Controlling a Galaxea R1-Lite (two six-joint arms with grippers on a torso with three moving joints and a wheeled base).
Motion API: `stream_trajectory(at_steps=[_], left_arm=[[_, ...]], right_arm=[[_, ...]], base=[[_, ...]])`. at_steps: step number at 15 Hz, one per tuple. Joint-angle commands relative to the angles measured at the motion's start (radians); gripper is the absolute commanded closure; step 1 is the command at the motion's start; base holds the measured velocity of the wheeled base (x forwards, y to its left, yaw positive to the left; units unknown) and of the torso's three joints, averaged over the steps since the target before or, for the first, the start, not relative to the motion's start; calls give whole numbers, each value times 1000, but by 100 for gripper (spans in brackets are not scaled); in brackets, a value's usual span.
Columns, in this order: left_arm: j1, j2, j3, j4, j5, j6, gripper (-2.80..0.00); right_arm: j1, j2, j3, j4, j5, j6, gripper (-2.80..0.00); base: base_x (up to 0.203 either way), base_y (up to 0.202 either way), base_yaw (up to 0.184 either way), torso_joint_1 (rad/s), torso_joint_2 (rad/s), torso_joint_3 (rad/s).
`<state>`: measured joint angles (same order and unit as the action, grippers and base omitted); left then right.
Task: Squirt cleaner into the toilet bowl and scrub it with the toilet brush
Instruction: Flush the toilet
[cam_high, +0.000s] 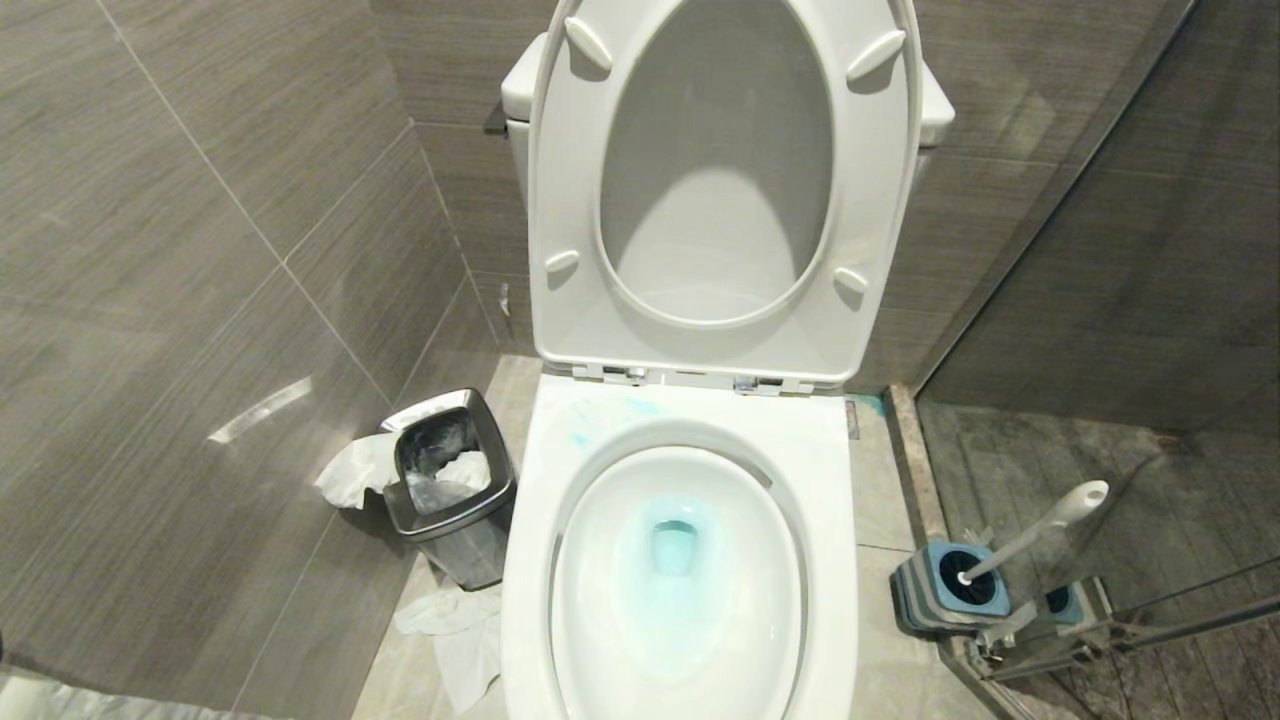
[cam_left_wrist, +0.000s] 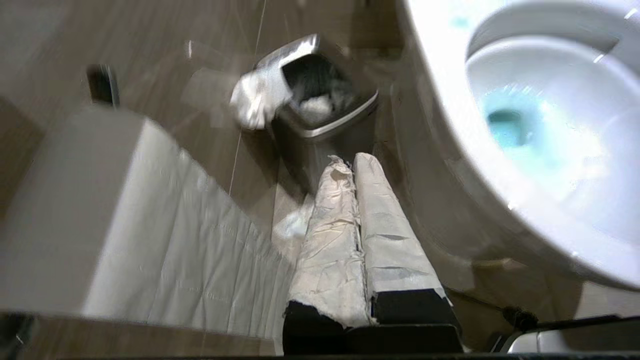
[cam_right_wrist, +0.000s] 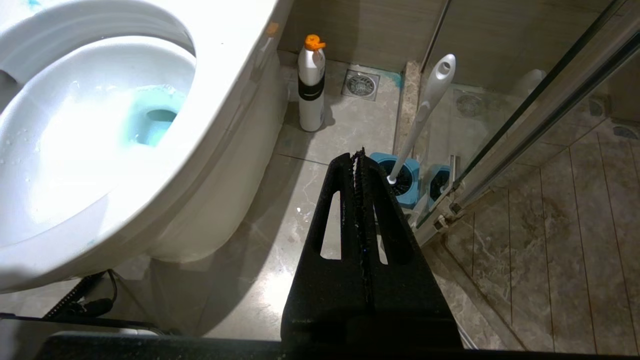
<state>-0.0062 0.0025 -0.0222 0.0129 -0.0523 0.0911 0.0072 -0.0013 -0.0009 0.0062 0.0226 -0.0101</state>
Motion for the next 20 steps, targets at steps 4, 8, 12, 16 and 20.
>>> stream_trajectory(at_steps=[4, 8, 12, 16, 20], left_arm=[[1, 123, -231, 62, -138, 35, 0], [6, 276, -355, 71, -160, 71, 0], [8, 470, -481, 69, -161, 76, 0], [-16, 808, -642, 19, -162, 57, 0], [-143, 1008, -856, -84, -164, -42, 0]], right_arm=[[0, 1, 1, 0, 0, -1, 0], [0, 1, 1, 0, 0, 0, 0], [0, 1, 1, 0, 0, -1, 0], [0, 1, 1, 0, 0, -1, 0], [0, 1, 1, 0, 0, -1, 0]], base=[[0, 0, 0, 0, 0, 0], [0, 0, 0, 0, 0, 0], [0, 0, 0, 0, 0, 0], [0, 0, 0, 0, 0, 0], [0, 0, 0, 0, 0, 0]])
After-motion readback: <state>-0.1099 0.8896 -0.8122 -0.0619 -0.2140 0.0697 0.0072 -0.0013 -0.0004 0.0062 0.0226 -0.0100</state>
